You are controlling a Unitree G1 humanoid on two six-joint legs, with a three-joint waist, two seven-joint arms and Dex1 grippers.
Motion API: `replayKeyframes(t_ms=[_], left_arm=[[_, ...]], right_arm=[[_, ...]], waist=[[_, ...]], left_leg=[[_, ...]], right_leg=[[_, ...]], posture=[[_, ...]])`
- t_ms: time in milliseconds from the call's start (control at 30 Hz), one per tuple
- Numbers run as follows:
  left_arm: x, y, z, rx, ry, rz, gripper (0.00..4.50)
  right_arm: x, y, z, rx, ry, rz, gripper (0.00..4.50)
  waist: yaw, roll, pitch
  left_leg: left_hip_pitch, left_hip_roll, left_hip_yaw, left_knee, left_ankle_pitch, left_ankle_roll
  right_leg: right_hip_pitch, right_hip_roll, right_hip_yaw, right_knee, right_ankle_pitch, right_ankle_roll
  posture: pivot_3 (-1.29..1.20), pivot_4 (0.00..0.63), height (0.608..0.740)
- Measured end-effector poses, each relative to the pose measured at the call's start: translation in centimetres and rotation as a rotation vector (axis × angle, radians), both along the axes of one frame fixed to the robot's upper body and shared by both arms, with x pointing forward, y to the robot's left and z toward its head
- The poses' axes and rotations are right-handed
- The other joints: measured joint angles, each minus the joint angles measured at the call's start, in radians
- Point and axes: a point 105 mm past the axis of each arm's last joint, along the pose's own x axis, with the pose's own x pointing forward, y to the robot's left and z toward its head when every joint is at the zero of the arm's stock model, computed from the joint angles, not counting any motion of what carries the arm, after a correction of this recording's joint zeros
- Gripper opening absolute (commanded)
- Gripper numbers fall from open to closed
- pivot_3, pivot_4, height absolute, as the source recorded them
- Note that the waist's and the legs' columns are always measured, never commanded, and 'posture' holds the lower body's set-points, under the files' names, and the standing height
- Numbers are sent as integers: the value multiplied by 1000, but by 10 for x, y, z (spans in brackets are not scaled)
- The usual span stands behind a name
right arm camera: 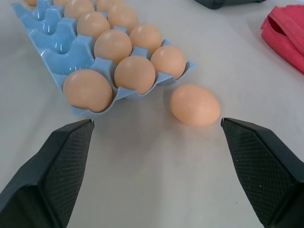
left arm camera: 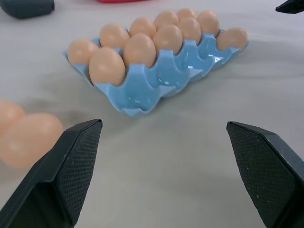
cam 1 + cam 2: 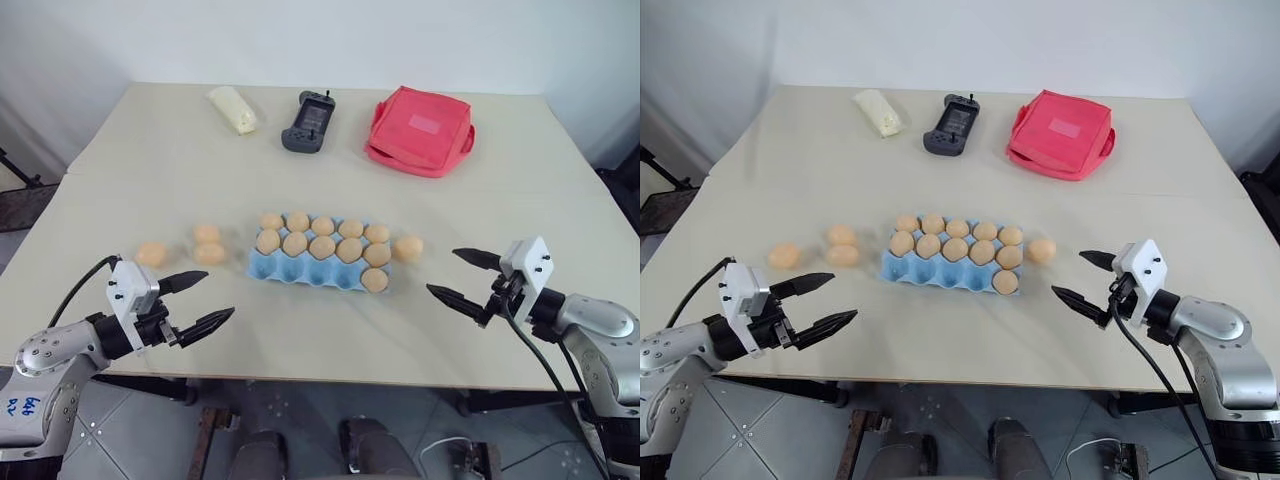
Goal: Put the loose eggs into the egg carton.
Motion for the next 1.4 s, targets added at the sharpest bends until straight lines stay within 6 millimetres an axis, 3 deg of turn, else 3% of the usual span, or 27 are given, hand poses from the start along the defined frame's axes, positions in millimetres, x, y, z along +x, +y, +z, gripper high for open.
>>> replayKeyframes(t_ms=[233,400,600,733,967,1133,1267,1400], left_arm=[[6,-6,3,-8,-7,-31,4470],[5,-34,-1,7,13,-175,4470],[3,-52,-2,52,-9,-297,4470],[2,-54,-3,57,-9,-308,4470],[2,-50,-4,48,-10,-289,4470],[3,-51,-2,36,-22,-274,4470],[-6,-45,-5,25,-3,-235,4470],[-12,-36,-7,30,11,-189,4500]], right_arm=[[-2,-7,-3,-4,-2,-37,4500],[-5,-54,-18,-35,14,-197,4500],[5,-72,-30,-51,26,-232,4500],[26,-53,-17,-73,-24,-134,4500],[73,4,8,-113,-49,127,4500],[101,38,2,-185,3,240,4500],[103,42,-18,-249,84,293,4500],[103,45,-30,-270,126,320,3224]], waist=[[0,0,0],[10,-1,0],[-13,0,1],[-28,1,1],[-28,2,4],[-26,2,5],[-28,2,5],[-30,4,6]], left_leg=[[0,0,0,-1,0,0],[0,-1,-1,0,0,0],[2,0,0,0,1,0],[3,-1,1,1,3,0],[3,-1,0,3,3,0],[0,-1,-2,3,3,0],[-1,0,-3,1,3,-1],[-1,0,-3,0,3,-1]], right_leg=[[0,0,0,0,0,0],[2,-1,-1,-2,0,0],[2,2,1,2,0,0],[2,1,1,4,0,0],[1,1,0,6,1,-1],[-1,0,-2,5,1,0],[-1,-1,-4,7,1,0],[-1,-1,-4,6,1,0]], posture=[[0,150,740],[0,150,740],[0,150,740],[0,150,740],[0,150,740],[0,150,740],[0,150,740],[0,150,740]])
